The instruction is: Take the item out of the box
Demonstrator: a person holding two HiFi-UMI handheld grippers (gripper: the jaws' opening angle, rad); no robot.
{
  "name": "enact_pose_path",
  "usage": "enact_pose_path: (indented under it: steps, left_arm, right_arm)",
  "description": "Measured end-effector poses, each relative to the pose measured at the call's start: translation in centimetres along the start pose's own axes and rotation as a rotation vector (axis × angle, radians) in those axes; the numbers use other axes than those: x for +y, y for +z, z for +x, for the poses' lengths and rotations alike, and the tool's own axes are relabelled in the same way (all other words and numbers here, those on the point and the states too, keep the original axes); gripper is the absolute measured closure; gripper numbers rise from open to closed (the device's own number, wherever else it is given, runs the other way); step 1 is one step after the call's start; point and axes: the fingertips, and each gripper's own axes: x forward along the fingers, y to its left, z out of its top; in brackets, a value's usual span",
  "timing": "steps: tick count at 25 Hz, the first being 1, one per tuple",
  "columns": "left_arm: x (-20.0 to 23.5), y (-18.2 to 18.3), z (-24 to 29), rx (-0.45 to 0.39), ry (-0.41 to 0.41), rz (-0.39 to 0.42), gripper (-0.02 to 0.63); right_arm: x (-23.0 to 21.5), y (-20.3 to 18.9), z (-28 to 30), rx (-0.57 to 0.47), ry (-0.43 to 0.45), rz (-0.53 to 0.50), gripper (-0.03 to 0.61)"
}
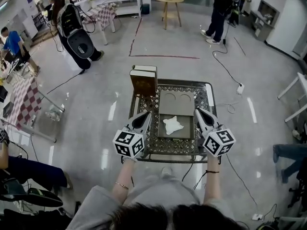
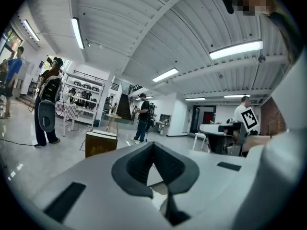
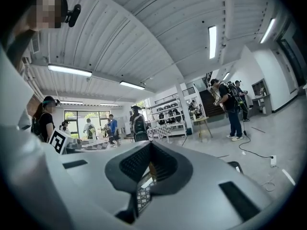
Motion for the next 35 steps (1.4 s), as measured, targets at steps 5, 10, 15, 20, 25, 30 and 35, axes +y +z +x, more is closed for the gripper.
enact_pose_path:
  steps: [5,10,15,20,25,30,35]
  left_arm:
    - [0.9,-1.5,1.0,0.040,0.010,-0.017,0.597]
    - [1.4,-2.7,2.3,0.094,-0.017,-0.036,0.597]
    - [1.7,-4.6,4.3,0.157,-0.052,-0.046,0.597]
    - [2.6,-7.6,5.7,0.214,-0.047,-0.079,0.597]
    - [2.5,-10.4,6.5,0.271,-0.057,-0.105,0.597]
    - [2.2,-13.2,7.2,0.324,-0.062,-0.133,0.597]
    - [2.2,-16.1,7.4,0.372,-0.056,-0.166,0.597]
  right_arm:
    - [-1.2,-1.6,1.7,0.035,-0.003,0.026,0.558]
    - [-2.1,-2.5,3.2,0.070,-0.026,0.042,0.558]
    - [-3.0,-4.7,5.1,0.127,-0.035,0.057,0.558]
    - [-3.9,-8.5,6.7,0.213,-0.025,0.073,0.558]
    - [-4.9,-12.4,7.7,0.297,-0.024,0.096,0.558]
    - [-5.8,-15.9,8.0,0.361,-0.023,0.131,0.558]
    - [-6.2,-18.8,8.3,0.424,-0.016,0.153,0.558]
